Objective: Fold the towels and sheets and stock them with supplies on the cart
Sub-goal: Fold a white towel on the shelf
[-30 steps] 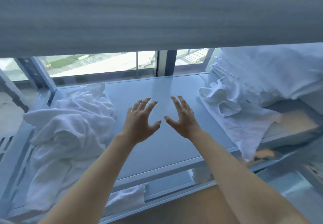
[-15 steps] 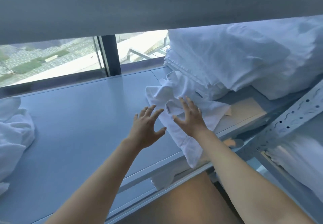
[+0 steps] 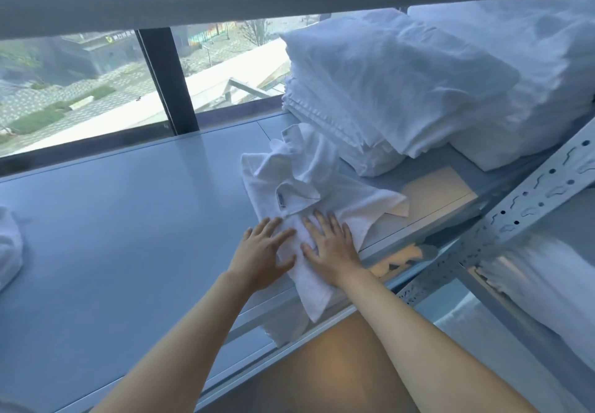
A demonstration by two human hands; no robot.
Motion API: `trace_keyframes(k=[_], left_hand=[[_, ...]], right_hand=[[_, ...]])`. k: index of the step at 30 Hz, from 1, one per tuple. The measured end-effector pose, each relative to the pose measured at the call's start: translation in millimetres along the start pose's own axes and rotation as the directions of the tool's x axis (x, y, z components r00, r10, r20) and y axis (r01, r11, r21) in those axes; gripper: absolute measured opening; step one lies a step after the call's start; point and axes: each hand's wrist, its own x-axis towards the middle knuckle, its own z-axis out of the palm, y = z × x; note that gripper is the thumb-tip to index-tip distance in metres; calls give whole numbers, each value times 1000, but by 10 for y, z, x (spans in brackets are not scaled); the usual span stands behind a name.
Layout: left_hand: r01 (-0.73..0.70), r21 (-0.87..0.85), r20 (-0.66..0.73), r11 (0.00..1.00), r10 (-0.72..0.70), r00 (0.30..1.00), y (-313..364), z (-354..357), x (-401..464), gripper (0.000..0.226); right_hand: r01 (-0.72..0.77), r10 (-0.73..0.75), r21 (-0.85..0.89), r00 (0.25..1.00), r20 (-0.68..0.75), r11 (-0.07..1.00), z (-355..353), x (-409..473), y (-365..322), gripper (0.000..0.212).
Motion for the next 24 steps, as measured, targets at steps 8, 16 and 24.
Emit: trace_keyframes(k=[8,16,24], left_hand=[[62,7,3,998,-62,998,-511,-206,-790,64],[115,-20,9,993,-115,993,-1003,-444,-1830,65],[139,-15,-2,990,-139,990,-1367,-623,-2590,61]], right_hand=[[59,-59,-14,998,-1,998,262,-260,-860,70],[100,-100,-6,994,52,995,471,-720,-1861,69],[185,-180,24,973,-145,982,396,-1027,-2518,57]])
